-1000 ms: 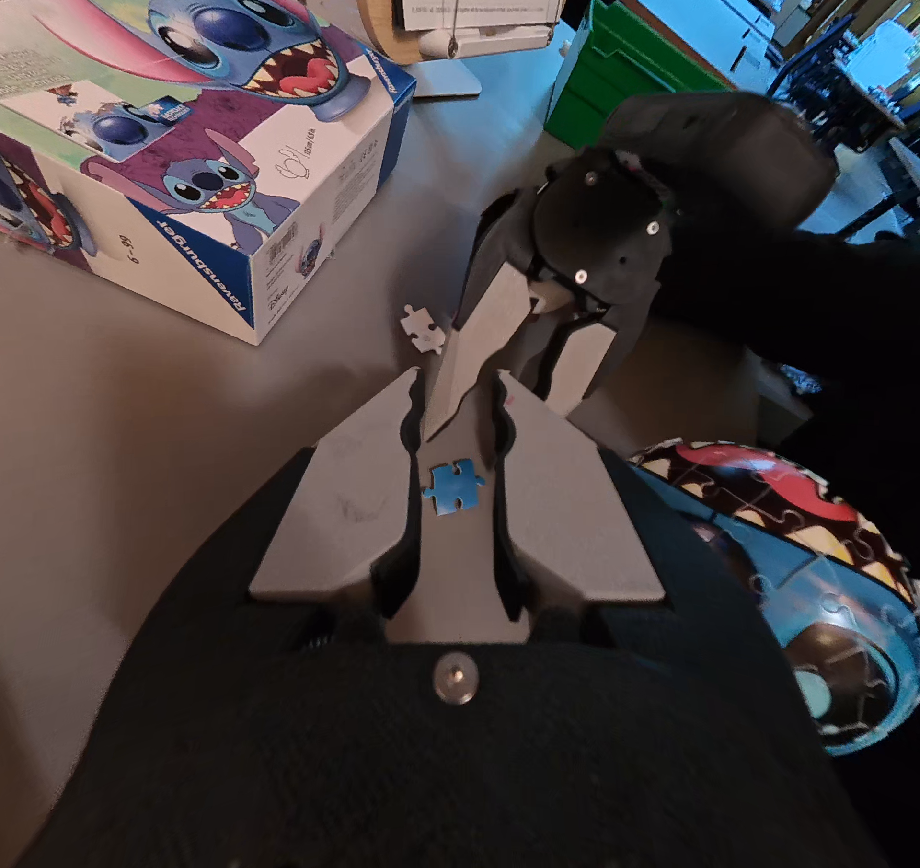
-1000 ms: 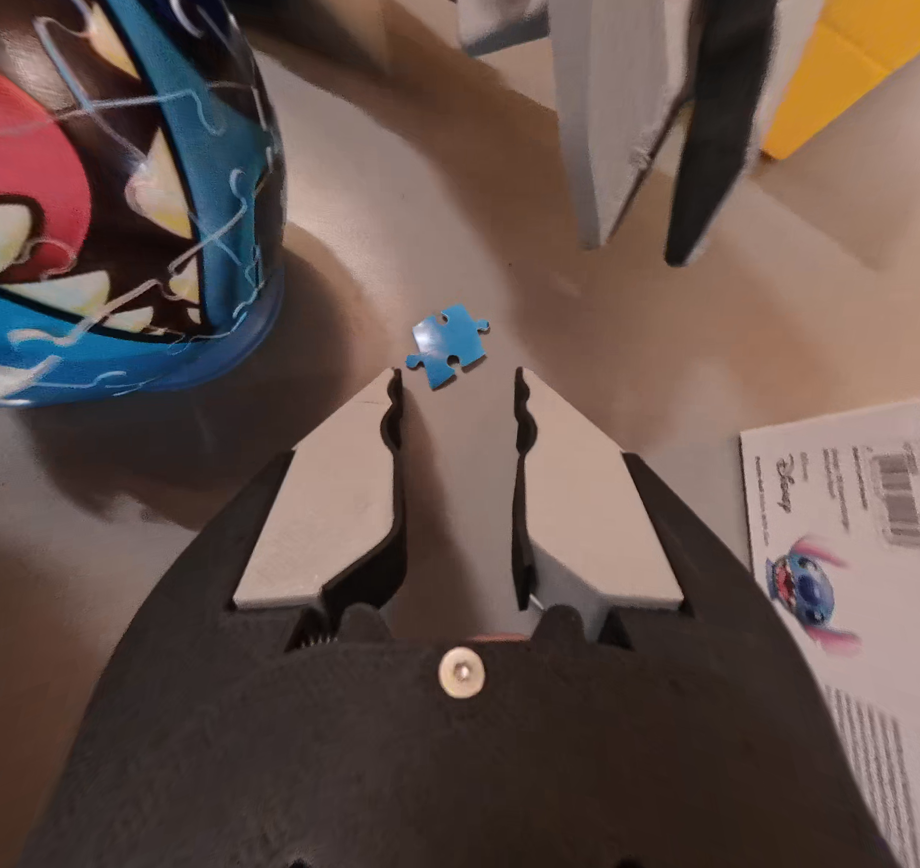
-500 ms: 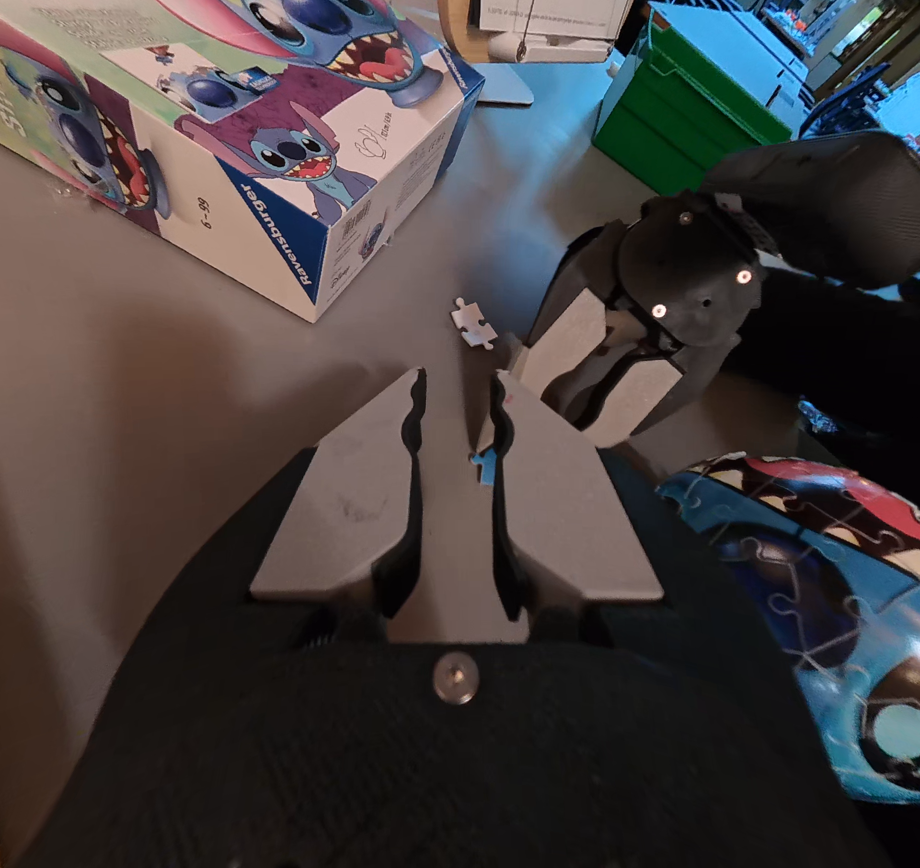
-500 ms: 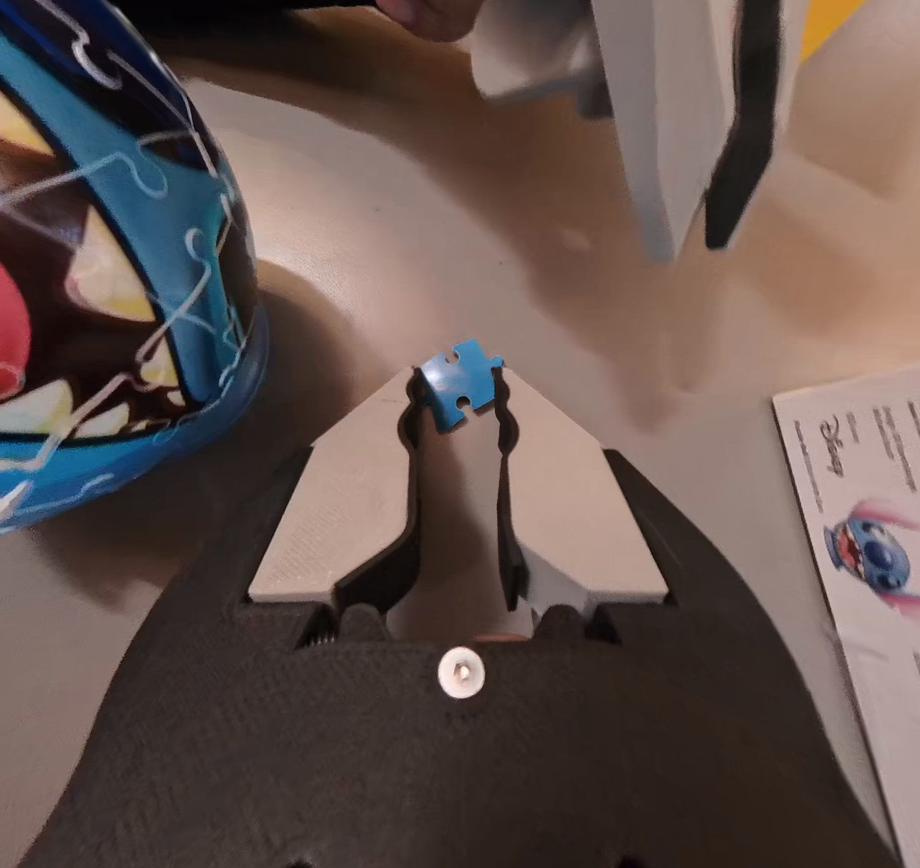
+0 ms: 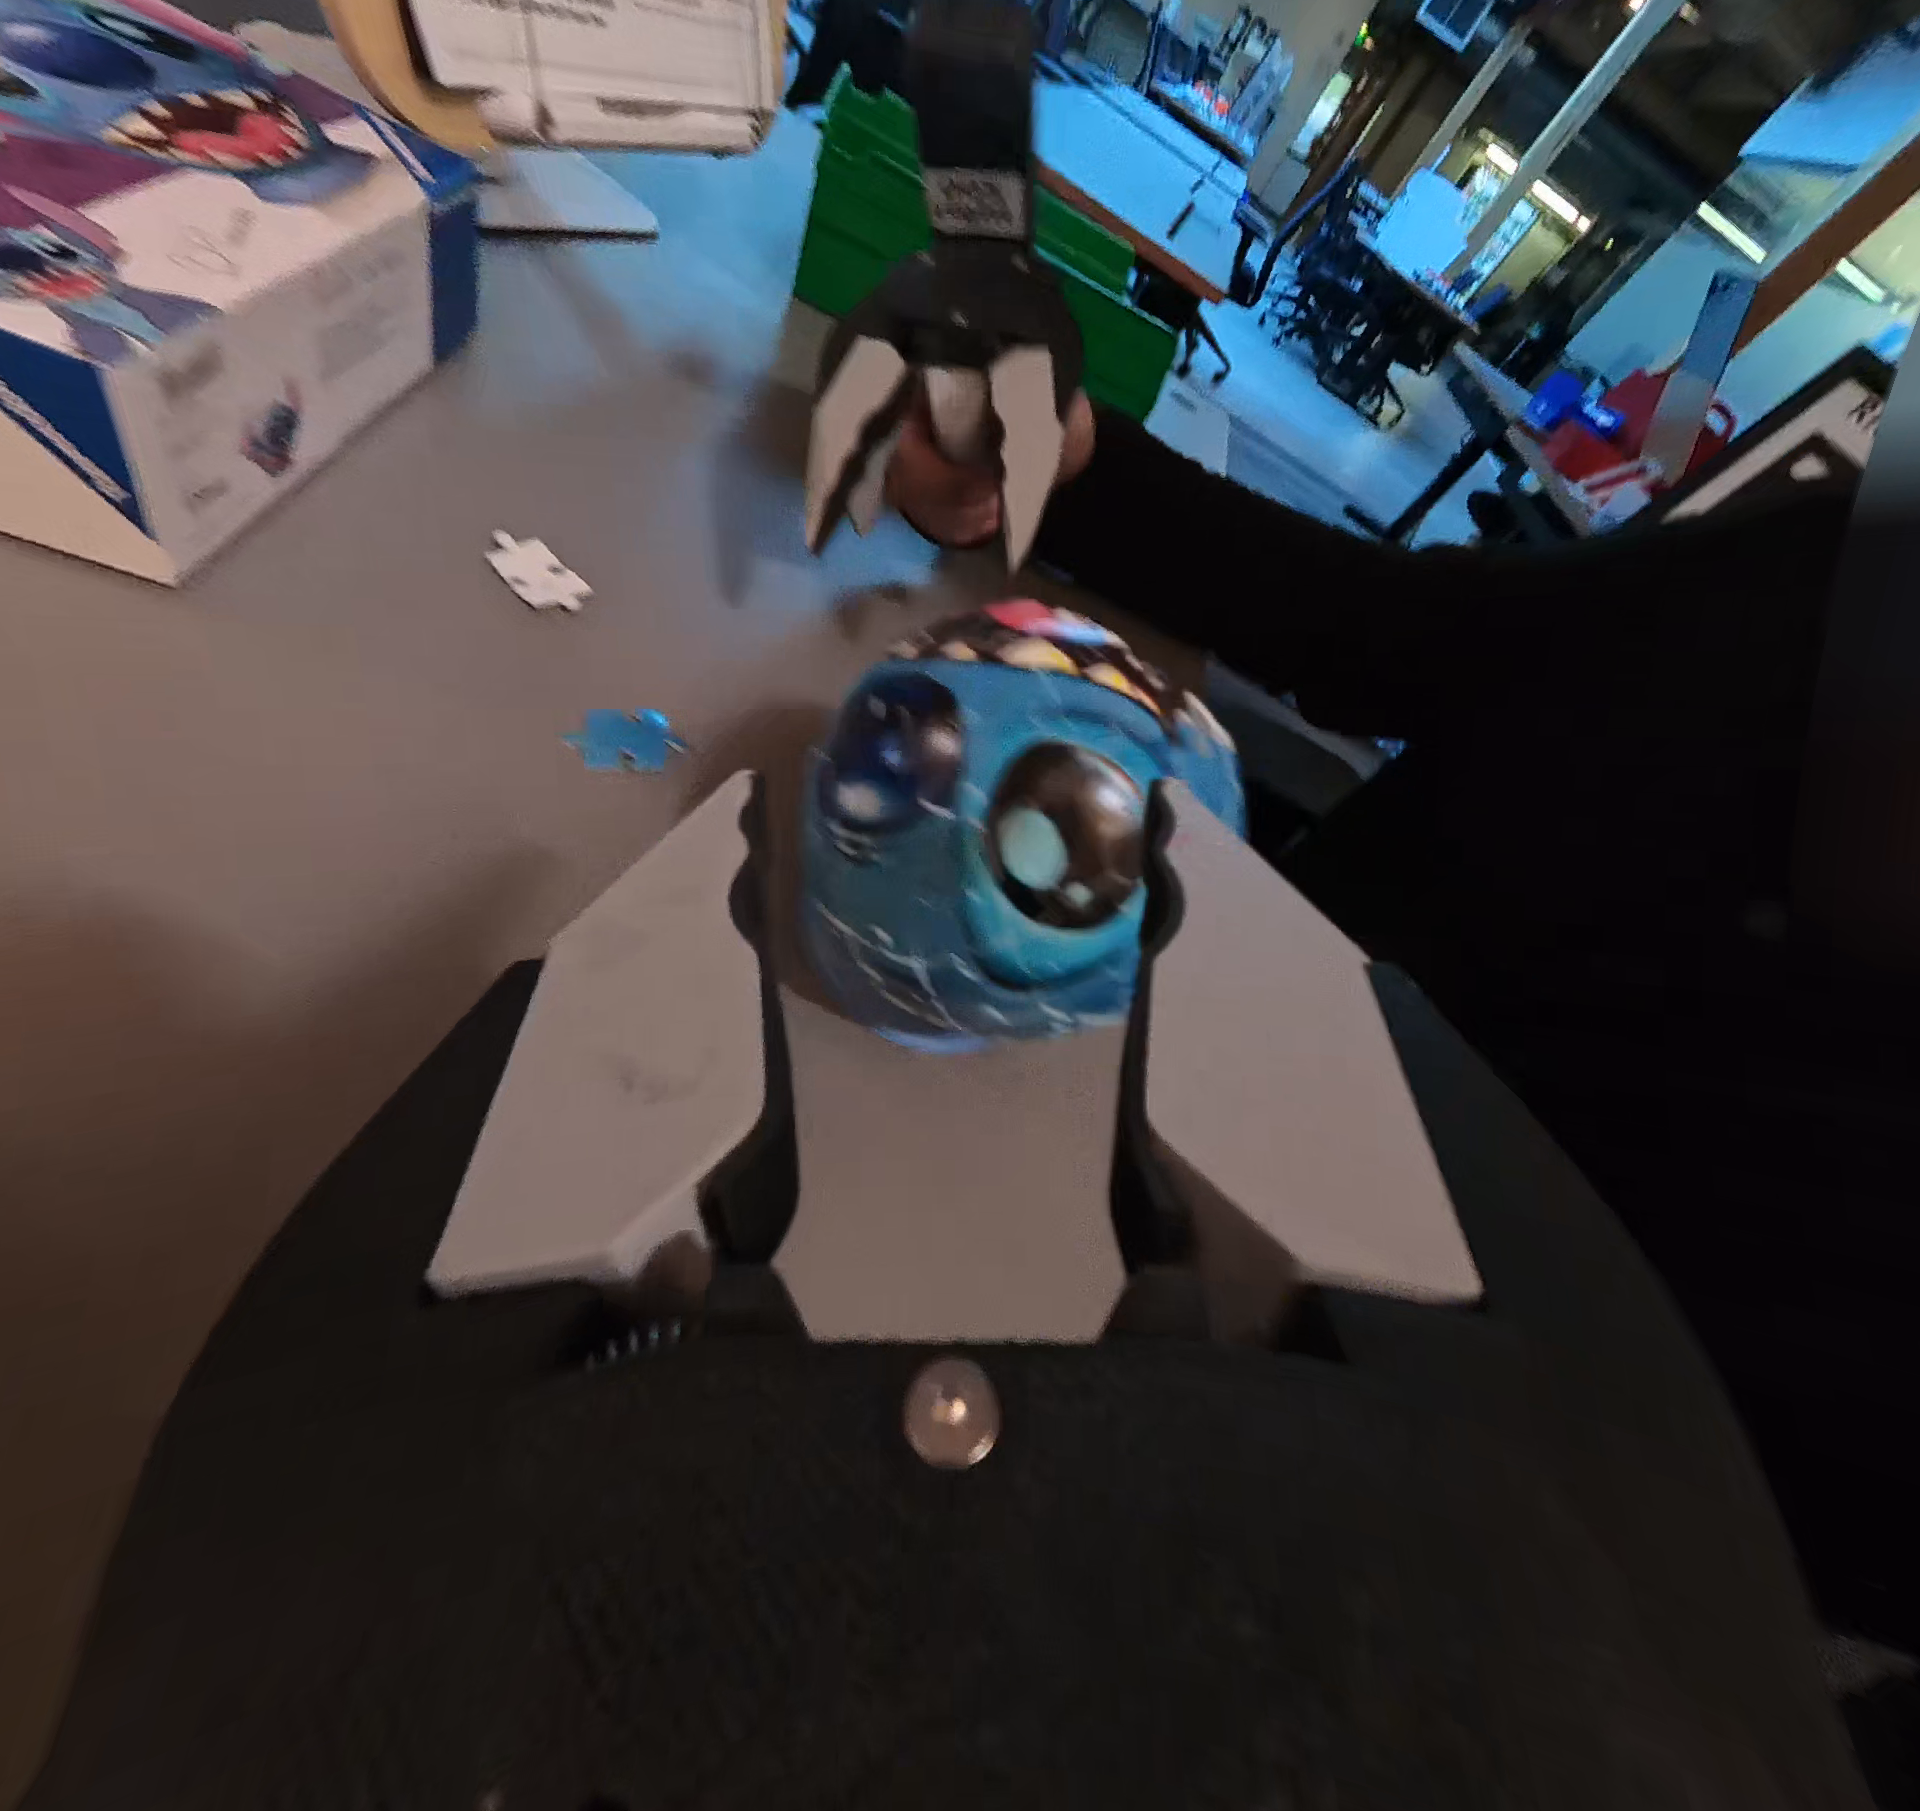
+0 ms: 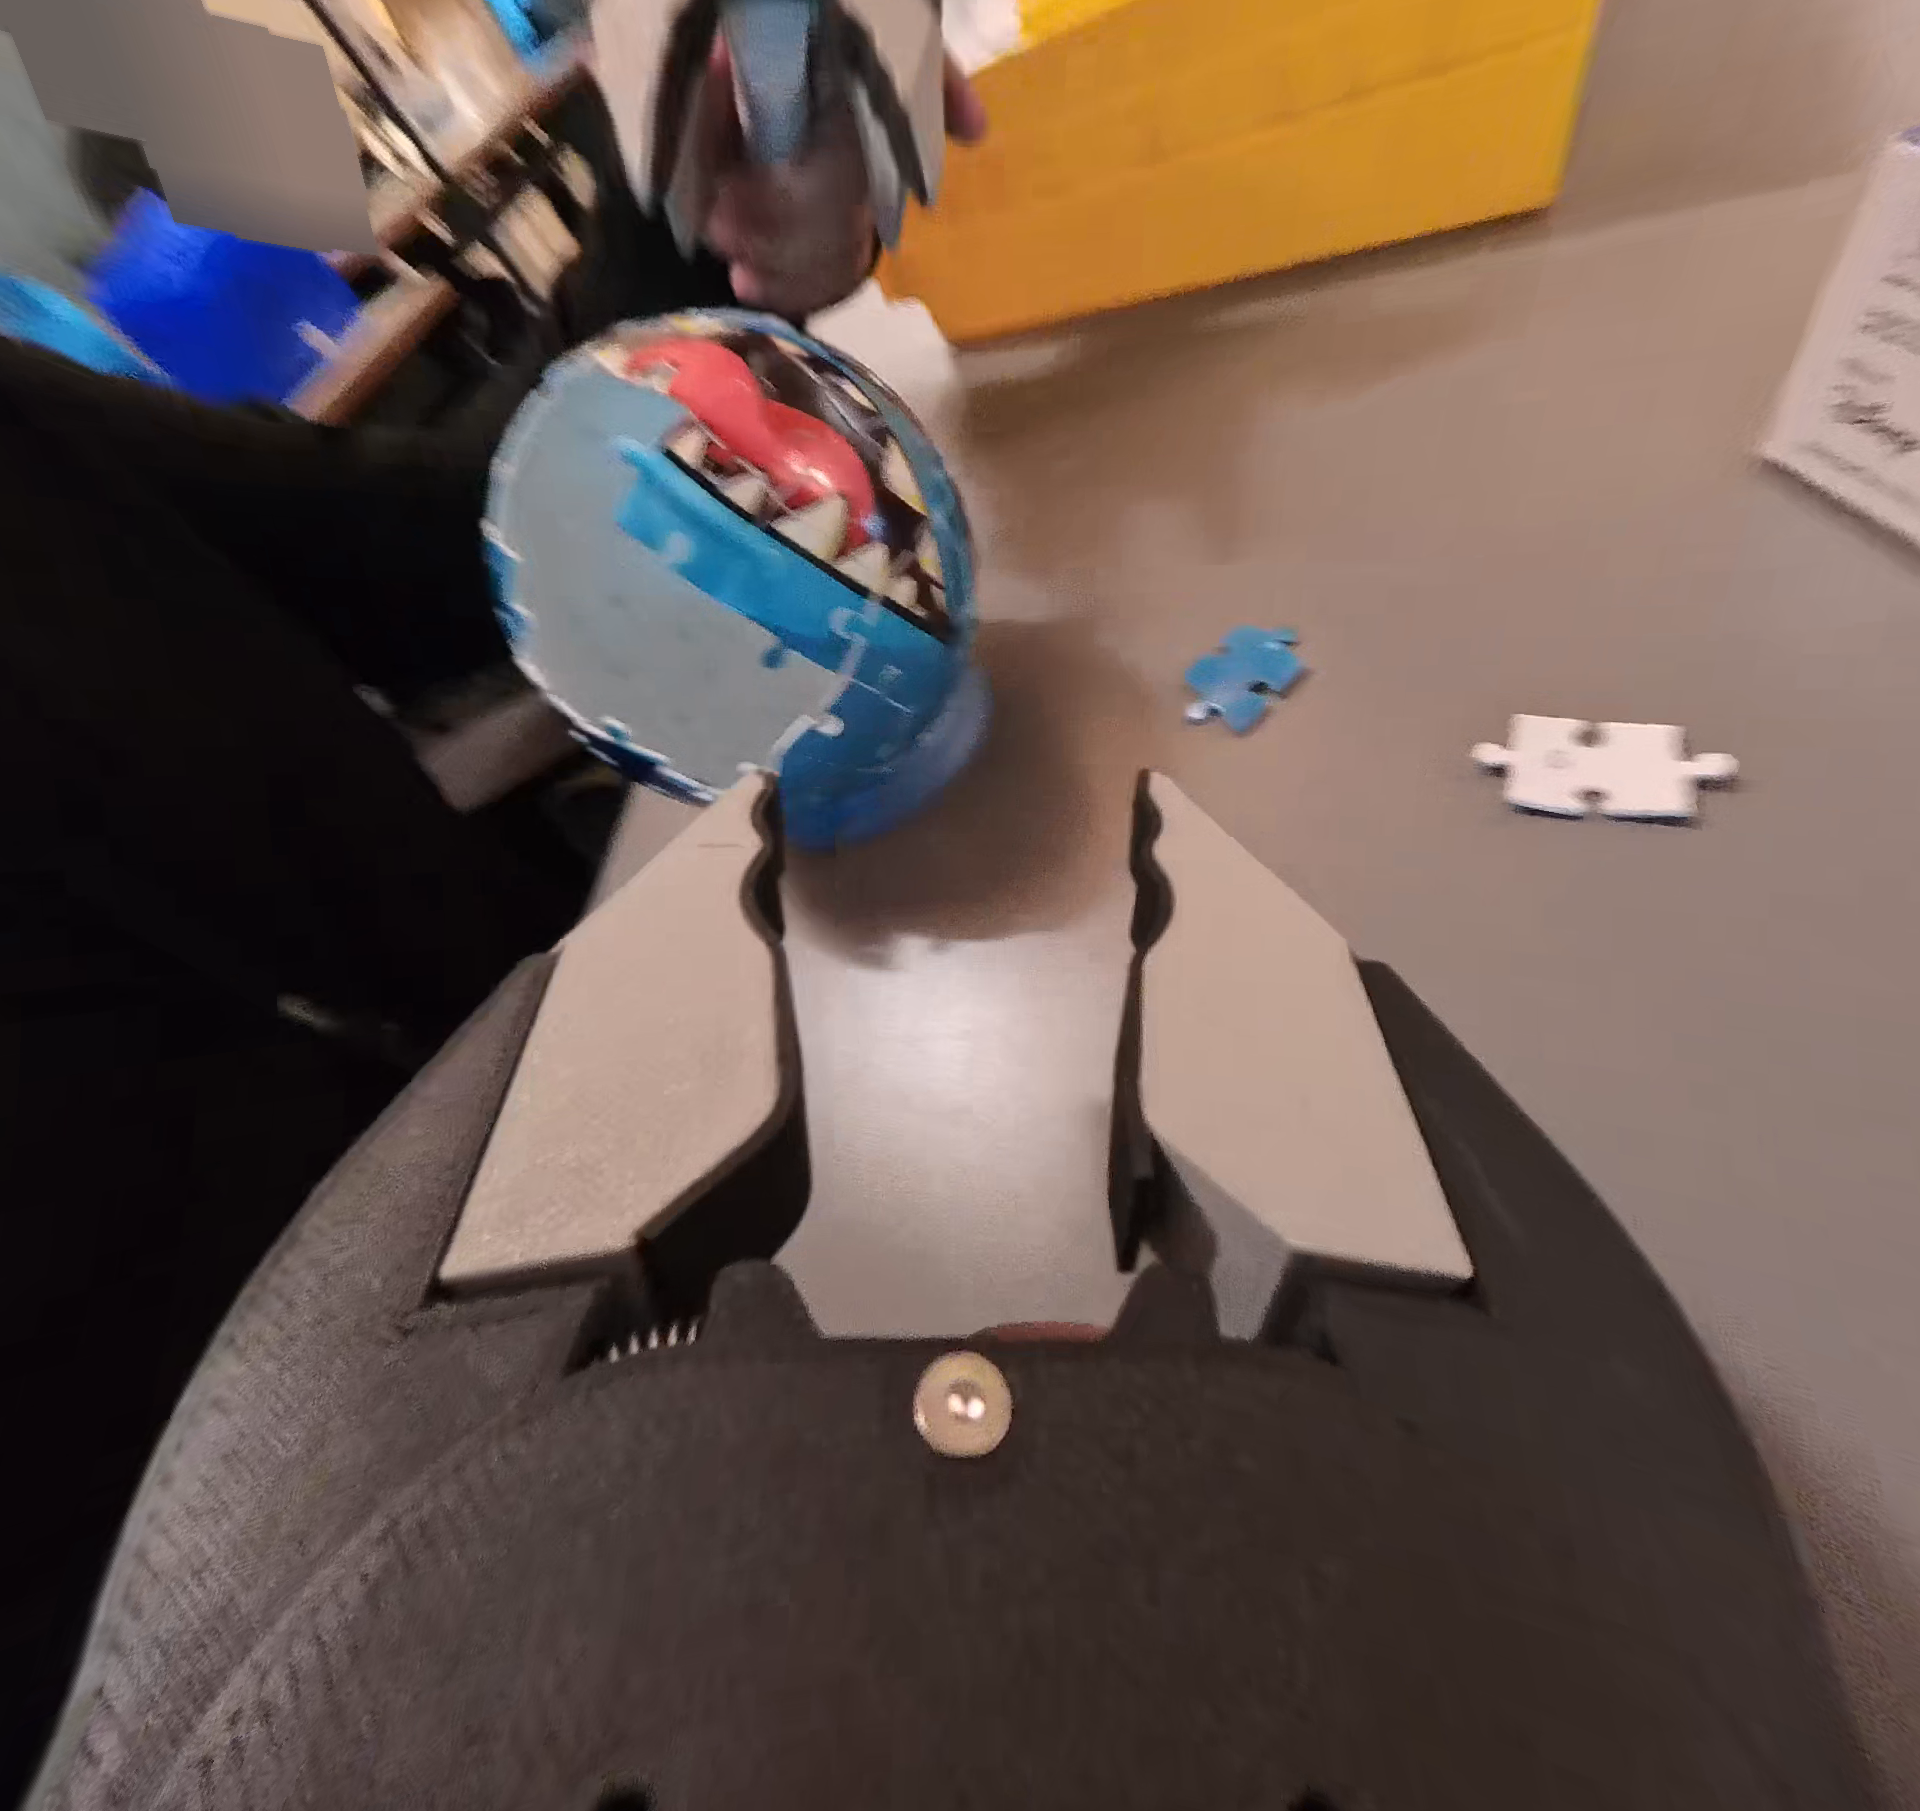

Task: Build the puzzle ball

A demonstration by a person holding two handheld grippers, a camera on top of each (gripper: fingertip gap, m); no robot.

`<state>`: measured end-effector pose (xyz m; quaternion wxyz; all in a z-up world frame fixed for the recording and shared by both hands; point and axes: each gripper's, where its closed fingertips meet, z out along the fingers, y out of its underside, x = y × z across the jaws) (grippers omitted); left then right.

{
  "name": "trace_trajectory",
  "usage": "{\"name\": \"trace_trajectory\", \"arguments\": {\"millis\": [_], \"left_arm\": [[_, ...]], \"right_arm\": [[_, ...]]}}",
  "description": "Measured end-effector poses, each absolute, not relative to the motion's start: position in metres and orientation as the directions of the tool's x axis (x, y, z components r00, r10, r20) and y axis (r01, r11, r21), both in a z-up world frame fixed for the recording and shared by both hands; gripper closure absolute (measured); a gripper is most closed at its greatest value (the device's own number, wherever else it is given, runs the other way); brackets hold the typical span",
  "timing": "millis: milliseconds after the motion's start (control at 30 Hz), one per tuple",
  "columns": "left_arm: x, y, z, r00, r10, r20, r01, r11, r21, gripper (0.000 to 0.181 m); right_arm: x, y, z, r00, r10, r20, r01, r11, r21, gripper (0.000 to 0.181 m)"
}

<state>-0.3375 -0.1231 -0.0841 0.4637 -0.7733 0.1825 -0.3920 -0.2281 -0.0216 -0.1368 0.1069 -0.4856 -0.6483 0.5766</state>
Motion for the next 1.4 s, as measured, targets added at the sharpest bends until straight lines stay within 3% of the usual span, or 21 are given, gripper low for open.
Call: {"name": "trace_trajectory", "arguments": {"millis": [133,300,433,933,1100,1400], "left_arm": [[-0.300,-0.168,-0.109,0.641,-0.645,0.417,0.020,-0.529,-0.848,0.091],[-0.280,-0.164,-0.148,0.744,-0.500,0.443,0.094,-0.578,-0.811,0.086],[-0.275,-0.158,-0.154,0.785,-0.462,0.413,0.098,-0.565,-0.819,0.082],[-0.267,-0.145,-0.169,0.842,-0.430,0.326,0.015,-0.585,-0.811,0.082],[-0.270,-0.144,-0.167,0.873,-0.435,0.219,-0.062,-0.545,-0.836,0.082],[-0.290,-0.142,-0.153,0.889,-0.419,-0.186,-0.363,-0.397,-0.843,0.082]], "right_arm": [[-0.239,-0.043,-0.117,-0.529,0.605,-0.595,0.560,-0.277,-0.781,0.111],[-0.263,-0.059,-0.104,-0.451,0.496,-0.742,0.643,-0.397,-0.655,0.113],[-0.275,-0.060,-0.118,-0.377,0.560,-0.738,0.689,-0.362,-0.627,0.105],[-0.263,-0.087,-0.132,-0.252,0.398,-0.882,0.865,-0.315,-0.390,0.087],[-0.262,-0.093,-0.131,-0.316,0.440,-0.840,0.845,-0.271,-0.460,0.080],[-0.280,-0.103,-0.121,-0.454,0.571,-0.685,0.740,-0.187,-0.646,0.071]]}}
